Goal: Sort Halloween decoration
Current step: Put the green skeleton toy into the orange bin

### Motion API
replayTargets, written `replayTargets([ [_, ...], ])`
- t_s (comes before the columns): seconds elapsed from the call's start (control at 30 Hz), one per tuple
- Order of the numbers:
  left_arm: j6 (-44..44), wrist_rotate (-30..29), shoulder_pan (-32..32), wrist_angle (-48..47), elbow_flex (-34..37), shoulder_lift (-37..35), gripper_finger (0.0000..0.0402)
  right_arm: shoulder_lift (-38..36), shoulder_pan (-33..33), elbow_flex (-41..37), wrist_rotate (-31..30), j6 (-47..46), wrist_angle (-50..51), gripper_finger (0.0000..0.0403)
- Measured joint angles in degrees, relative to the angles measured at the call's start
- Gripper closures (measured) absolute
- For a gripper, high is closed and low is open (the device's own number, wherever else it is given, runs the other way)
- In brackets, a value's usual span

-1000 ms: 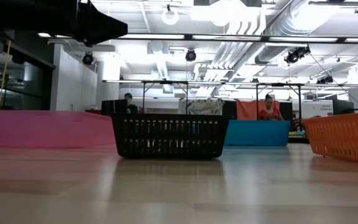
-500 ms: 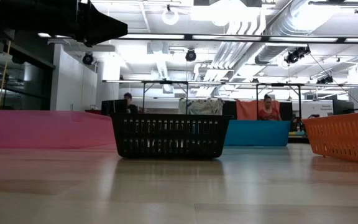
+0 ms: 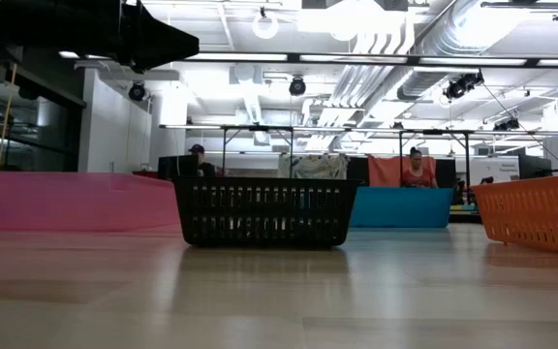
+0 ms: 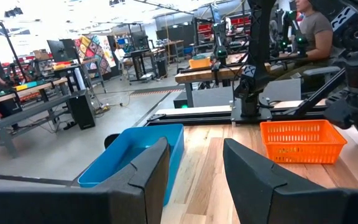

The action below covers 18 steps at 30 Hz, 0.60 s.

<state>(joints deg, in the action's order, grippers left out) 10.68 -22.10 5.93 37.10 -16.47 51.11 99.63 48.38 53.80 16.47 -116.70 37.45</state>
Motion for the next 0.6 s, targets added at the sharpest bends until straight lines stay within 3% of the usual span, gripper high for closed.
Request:
replayTargets([
  [0.4,0.0,0.0,0.0,-1.5,0.0,0.0,0.0261,-0.5,0.1,0.0,-10.7,0.1,3.3,0.0234],
  [0.5,-0.1,0.0,0.0,-1.9,0.0,0.0,0.0261,-0.4,0.4,0.0,-13.0,1.0,3.8,0.0265],
  [0.6,-0.1,0.0,0.0,-1.8,0.0,0.0,0.0261,-0.4,1.0,0.0,-14.6,1.3,4.2,0.0321],
])
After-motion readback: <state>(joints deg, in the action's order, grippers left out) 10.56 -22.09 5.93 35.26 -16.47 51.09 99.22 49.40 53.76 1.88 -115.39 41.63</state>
